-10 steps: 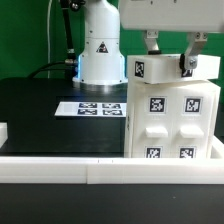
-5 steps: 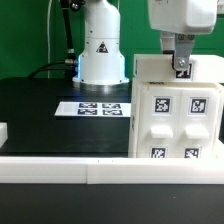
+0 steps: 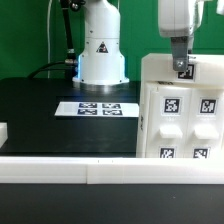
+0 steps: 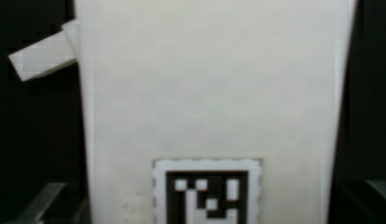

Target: Assemble cabinet

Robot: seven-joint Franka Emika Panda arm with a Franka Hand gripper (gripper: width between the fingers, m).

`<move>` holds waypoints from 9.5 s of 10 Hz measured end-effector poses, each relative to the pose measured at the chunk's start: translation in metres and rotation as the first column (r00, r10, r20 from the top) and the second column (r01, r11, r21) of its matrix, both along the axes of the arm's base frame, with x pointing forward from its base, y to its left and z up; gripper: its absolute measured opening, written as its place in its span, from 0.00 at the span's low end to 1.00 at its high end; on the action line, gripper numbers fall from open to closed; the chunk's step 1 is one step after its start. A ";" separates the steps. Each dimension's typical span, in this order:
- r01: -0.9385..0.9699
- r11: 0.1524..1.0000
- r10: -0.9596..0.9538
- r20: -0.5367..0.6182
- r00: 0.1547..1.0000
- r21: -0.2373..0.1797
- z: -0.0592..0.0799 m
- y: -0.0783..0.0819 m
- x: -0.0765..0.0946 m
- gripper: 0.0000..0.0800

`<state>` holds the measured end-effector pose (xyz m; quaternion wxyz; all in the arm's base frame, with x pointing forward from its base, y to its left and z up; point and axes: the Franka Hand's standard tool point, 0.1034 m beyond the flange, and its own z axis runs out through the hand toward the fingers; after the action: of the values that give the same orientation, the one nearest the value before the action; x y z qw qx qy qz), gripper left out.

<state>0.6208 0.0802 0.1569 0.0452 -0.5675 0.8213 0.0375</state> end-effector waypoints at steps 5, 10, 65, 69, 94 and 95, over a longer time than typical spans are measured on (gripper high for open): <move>-0.068 0.997 0.067 0.039 0.997 0.035 0.017 0.002 0.005 1.00; -0.195 0.980 0.191 0.068 0.979 0.048 0.024 0.006 0.006 1.00; -0.536 0.838 0.542 0.053 0.839 -0.100 -0.003 0.000 0.002 0.70; -0.156 0.987 0.157 0.042 0.987 -0.032 -0.003 0.001 0.001 0.70; -0.935 -0.281 0.952 0.059 -0.300 -0.215 0.018 0.009 0.013 1.00; -0.890 -0.402 0.908 0.031 -0.418 -0.216 0.017 0.010 0.012 1.00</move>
Offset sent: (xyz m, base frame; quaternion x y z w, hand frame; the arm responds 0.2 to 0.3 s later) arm -0.0028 0.0030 0.0189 0.0036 -0.0438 -0.0076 0.9990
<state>0.6327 0.0902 0.1736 0.0491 -0.9975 -0.0359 -0.0360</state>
